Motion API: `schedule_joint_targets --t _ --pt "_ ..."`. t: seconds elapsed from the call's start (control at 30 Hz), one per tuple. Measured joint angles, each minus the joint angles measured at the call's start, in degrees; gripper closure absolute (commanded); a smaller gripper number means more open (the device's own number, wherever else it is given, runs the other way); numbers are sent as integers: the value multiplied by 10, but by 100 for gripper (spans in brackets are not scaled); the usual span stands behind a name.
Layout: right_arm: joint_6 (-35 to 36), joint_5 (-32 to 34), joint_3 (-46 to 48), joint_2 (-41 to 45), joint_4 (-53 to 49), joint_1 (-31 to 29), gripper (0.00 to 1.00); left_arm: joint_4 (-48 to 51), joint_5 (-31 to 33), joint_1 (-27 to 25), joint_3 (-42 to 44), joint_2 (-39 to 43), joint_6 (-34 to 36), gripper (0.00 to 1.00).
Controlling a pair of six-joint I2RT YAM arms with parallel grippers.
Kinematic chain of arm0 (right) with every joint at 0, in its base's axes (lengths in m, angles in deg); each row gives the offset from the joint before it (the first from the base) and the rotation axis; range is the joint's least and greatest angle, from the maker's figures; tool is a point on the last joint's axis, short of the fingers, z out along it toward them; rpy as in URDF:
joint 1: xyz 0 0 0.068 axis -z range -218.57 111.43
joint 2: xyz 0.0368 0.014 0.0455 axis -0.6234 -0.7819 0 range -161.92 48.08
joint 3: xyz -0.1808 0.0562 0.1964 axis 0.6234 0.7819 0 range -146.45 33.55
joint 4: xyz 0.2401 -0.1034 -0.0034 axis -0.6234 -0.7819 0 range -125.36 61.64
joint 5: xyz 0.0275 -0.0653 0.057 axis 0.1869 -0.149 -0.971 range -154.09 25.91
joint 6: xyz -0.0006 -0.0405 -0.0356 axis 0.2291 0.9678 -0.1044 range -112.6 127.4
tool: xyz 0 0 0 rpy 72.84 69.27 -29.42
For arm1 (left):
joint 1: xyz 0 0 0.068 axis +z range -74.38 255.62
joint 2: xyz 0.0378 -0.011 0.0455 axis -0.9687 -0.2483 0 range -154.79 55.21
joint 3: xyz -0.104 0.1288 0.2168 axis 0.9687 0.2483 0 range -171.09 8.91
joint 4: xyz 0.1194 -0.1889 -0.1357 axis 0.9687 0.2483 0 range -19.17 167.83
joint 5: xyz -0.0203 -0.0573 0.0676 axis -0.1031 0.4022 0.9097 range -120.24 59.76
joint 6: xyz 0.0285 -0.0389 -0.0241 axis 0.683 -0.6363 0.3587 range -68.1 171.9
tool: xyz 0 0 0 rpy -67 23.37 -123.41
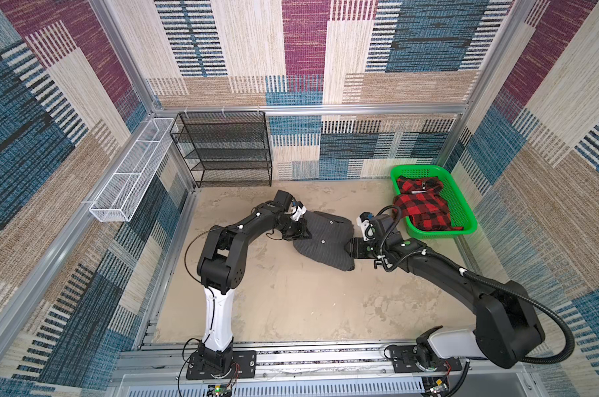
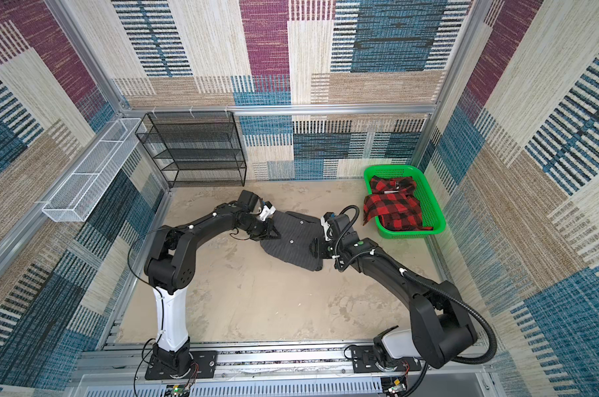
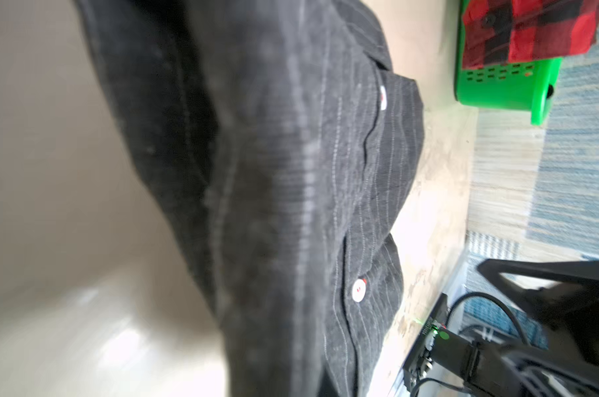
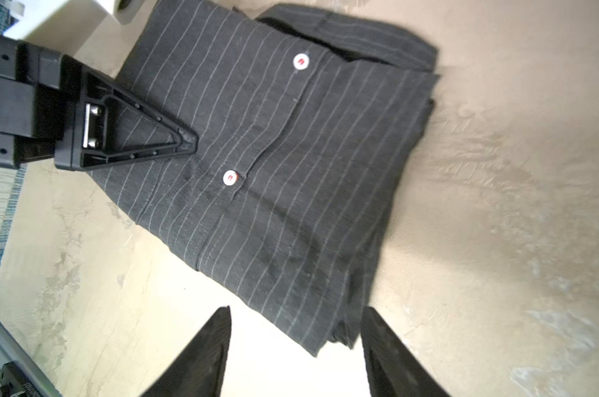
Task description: Fold and stack the long sleeve shirts
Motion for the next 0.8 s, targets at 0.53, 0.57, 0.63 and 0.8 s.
schedule_joint_targets --t 0.53,0.57,0.63,0.8 --pt "33 -21 -7 21 6 0 34 364 327 26 -84 159 88 100" --pt "37 -21 -8 21 7 0 34 383 349 26 -97 158 91 100" --pt "45 -22 -8 21 11 0 34 426 409 26 -130 149 95 100" --pt "63 -25 -8 22 13 0 34 523 569 26 -190 100 97 100"
